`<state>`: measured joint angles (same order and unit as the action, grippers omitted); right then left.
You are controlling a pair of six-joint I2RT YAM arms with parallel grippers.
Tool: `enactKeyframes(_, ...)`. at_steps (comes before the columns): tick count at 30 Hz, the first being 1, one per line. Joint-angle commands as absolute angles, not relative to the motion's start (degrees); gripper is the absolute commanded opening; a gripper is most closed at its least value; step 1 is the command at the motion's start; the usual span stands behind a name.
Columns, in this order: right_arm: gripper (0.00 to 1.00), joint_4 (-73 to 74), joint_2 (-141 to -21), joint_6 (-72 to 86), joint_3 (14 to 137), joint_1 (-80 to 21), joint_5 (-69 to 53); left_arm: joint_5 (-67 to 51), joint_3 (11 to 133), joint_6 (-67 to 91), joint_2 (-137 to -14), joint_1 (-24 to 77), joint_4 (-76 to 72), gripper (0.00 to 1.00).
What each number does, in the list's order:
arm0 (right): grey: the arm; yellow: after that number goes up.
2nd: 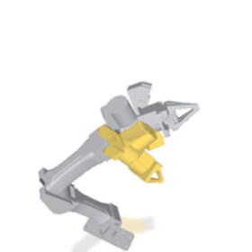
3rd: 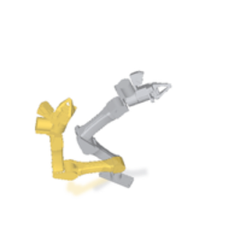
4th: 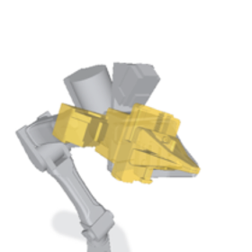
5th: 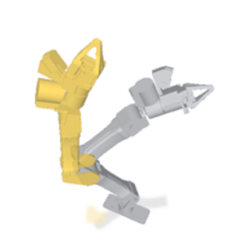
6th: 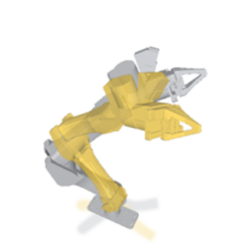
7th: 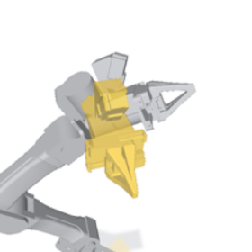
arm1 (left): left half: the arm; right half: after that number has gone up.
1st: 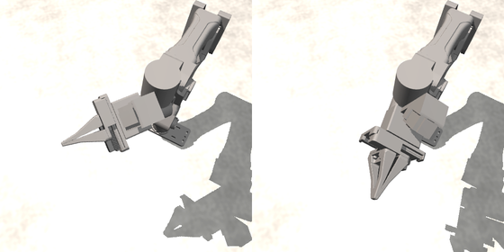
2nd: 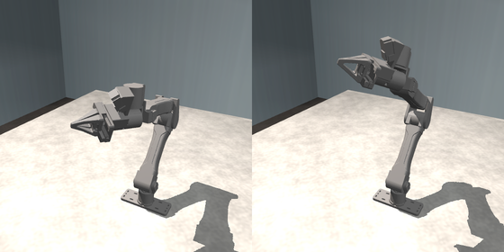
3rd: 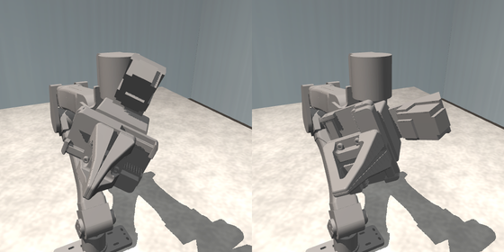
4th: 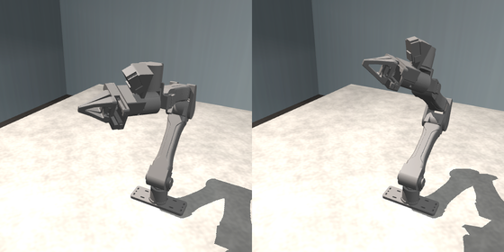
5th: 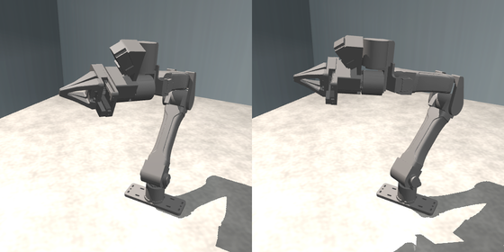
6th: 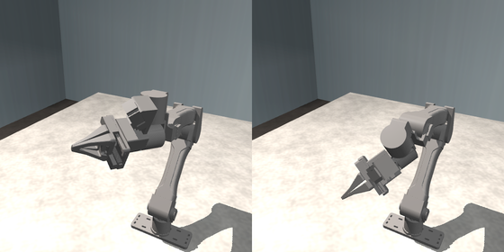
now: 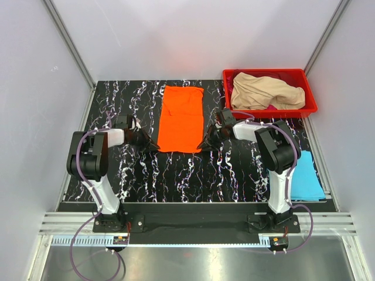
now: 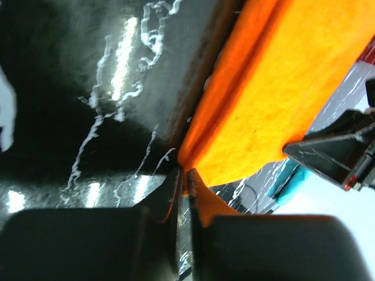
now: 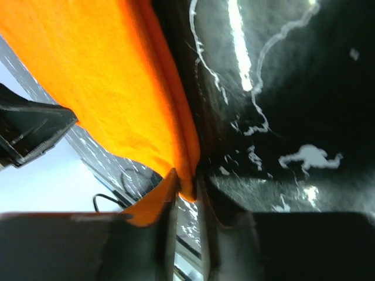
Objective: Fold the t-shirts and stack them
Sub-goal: Fold the tshirt
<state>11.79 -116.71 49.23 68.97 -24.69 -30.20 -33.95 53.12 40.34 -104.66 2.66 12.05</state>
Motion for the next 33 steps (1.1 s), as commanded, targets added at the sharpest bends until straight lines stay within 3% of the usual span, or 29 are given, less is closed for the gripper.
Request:
enactKeyframes(1, 0.16, 12.5, -119.0, 45.8, 70.3, -25.4, -29.4, -32.3, 53.7, 36.1, -106.0, 3.1, 11.5, 0.0)
enactKeyframes(5, 0.0, 12.9, -118.1, 44.3, 70.1, -25.4, -30.3, -32.7, 51.2, 35.9, -103.9, 3.9, 10.9, 0.0)
enactKeyframes(11, 0.0, 14.6, -112.6, 41.1, 64.3, -25.7, -32.7, -31.7, 42.4, 36.1, -94.0, 6.1, 12.1, 0.0)
enactKeyframes(26, 0.0, 22.5, -89.6, 39.7, 44.3, -35.1, -35.9, -30.1, 23.6, 46.5, -55.5, 16.4, 27.5, 0.0)
enactKeyframes(33, 0.0, 30.9, -85.0, 39.3, 51.0, -34.9, -36.2, -27.9, 31.6, 44.0, -52.8, 16.6, 33.6, 0.0)
